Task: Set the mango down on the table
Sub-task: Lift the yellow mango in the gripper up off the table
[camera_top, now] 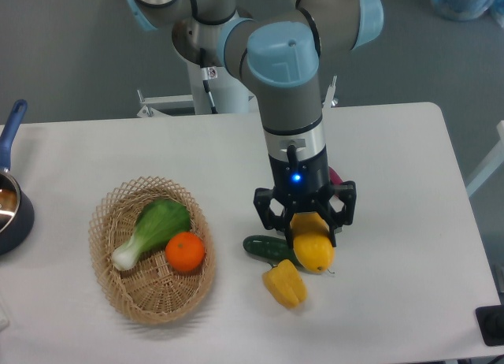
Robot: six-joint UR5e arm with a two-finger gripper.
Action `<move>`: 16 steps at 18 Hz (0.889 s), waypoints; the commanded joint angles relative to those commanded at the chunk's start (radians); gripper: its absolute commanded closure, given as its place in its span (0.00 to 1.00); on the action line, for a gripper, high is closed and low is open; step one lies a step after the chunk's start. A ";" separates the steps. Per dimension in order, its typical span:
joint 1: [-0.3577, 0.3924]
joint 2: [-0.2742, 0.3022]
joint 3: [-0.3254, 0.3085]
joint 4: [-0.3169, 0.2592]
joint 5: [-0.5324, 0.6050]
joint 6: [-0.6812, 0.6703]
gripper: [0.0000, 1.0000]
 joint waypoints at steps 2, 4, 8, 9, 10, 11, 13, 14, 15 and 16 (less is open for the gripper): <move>0.003 0.002 -0.006 0.000 0.000 0.008 0.60; 0.015 0.008 -0.002 0.000 -0.005 0.008 0.59; 0.054 0.035 -0.003 0.000 -0.058 0.008 0.59; 0.058 0.035 -0.003 0.000 -0.060 0.009 0.60; 0.060 0.035 -0.003 0.002 -0.060 0.014 0.60; 0.063 0.035 -0.005 0.000 -0.060 0.055 0.59; 0.064 0.035 -0.012 0.000 -0.057 0.155 0.59; 0.064 0.034 -0.017 0.000 -0.057 0.181 0.59; 0.075 0.034 -0.018 0.000 -0.057 0.198 0.59; 0.089 0.032 -0.021 0.000 -0.058 0.222 0.60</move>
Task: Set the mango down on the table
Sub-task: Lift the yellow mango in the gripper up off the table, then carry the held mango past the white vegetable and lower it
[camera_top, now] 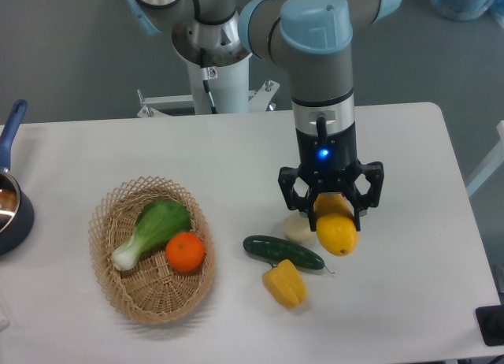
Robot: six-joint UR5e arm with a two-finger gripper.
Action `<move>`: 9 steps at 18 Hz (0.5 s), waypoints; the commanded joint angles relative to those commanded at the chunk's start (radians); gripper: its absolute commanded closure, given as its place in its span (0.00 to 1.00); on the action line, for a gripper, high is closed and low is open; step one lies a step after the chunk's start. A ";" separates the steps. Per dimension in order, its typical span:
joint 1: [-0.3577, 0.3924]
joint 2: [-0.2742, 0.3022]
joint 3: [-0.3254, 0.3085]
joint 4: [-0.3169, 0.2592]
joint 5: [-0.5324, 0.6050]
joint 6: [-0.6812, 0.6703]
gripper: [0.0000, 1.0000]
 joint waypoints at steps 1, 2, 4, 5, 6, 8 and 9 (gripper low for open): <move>0.005 -0.002 -0.011 0.000 -0.002 0.040 0.59; 0.008 -0.003 -0.027 0.002 -0.003 0.092 0.59; 0.037 -0.009 -0.049 0.002 -0.015 0.204 0.59; 0.043 -0.014 -0.067 0.002 -0.028 0.244 0.59; 0.055 -0.024 -0.086 0.002 -0.032 0.278 0.59; 0.080 -0.049 -0.094 0.005 -0.052 0.342 0.59; 0.094 -0.066 -0.092 0.005 -0.081 0.364 0.59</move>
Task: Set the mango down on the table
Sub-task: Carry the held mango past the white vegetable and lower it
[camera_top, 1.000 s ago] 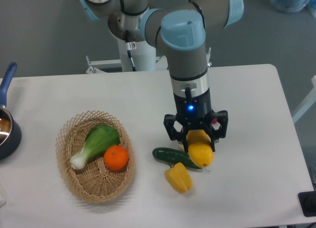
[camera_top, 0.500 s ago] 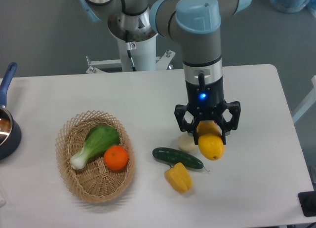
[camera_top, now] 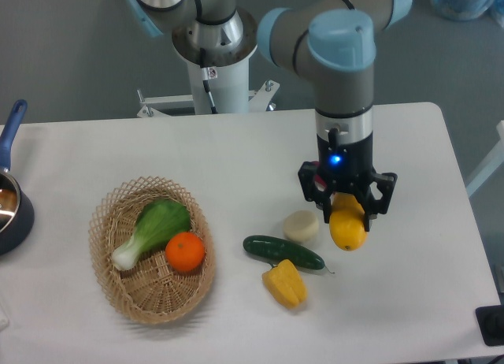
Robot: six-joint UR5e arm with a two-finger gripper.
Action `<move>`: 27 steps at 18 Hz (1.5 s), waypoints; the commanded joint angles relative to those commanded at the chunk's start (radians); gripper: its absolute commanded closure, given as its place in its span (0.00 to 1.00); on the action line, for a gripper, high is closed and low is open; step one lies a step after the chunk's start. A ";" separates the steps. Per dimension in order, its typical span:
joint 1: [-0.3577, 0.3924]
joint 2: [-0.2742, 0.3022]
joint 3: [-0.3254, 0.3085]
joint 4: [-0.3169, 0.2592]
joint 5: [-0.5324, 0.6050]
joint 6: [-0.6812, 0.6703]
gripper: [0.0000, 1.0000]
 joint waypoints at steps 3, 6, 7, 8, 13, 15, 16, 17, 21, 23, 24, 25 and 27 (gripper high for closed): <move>0.034 -0.032 0.000 0.002 -0.034 0.092 0.59; 0.049 -0.057 -0.005 0.000 -0.036 0.158 0.59; 0.049 -0.063 -0.009 0.000 -0.034 0.179 0.59; 0.049 -0.065 -0.011 0.000 -0.033 0.196 0.59; 0.049 -0.100 -0.011 0.011 -0.034 0.209 0.59; 0.049 -0.106 -0.009 0.012 -0.036 0.206 0.59; 0.049 -0.124 0.003 0.014 -0.036 0.204 0.59; 0.045 -0.147 0.015 0.018 -0.036 0.200 0.59; 0.038 -0.186 0.034 0.052 -0.034 0.154 0.59; 0.037 -0.227 0.063 0.084 -0.034 0.108 0.59; 0.037 -0.245 0.083 0.084 -0.034 0.102 0.59; 0.035 -0.264 0.100 0.084 -0.034 0.100 0.59; 0.031 -0.281 0.120 0.089 -0.034 0.080 0.59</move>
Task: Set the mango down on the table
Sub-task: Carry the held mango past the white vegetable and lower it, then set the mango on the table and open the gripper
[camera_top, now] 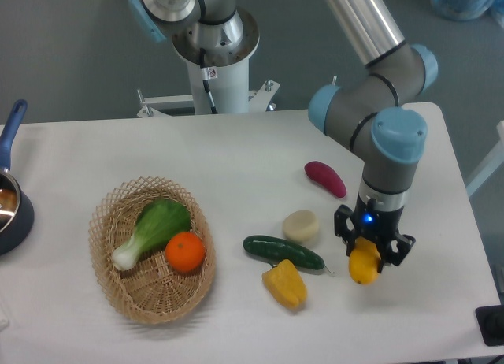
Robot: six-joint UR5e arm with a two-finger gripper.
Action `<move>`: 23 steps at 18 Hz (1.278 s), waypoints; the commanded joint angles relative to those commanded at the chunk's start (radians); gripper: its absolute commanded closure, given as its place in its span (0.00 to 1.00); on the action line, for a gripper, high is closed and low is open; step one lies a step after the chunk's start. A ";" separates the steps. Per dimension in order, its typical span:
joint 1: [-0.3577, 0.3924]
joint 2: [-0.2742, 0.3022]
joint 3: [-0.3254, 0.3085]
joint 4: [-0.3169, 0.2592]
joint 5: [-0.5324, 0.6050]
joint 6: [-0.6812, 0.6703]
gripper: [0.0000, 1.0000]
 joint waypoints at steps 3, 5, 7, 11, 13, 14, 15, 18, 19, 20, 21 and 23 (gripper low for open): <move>-0.008 -0.011 0.009 0.002 0.002 -0.072 0.59; -0.018 -0.025 0.014 0.027 0.005 -0.136 0.59; -0.032 -0.048 0.026 0.057 0.006 -0.182 0.59; -0.048 -0.063 0.034 0.057 0.006 -0.232 0.59; -0.055 -0.075 0.048 0.057 0.006 -0.232 0.59; -0.060 -0.080 0.054 0.057 0.008 -0.232 0.59; -0.061 -0.084 0.055 0.057 0.008 -0.232 0.59; -0.069 -0.091 0.054 0.057 0.018 -0.223 0.59; -0.075 -0.091 0.054 0.057 0.034 -0.223 0.59; -0.084 -0.092 0.054 0.057 0.053 -0.223 0.59; -0.089 -0.094 0.054 0.057 0.078 -0.220 0.59; -0.092 -0.095 0.051 0.057 0.113 -0.194 0.59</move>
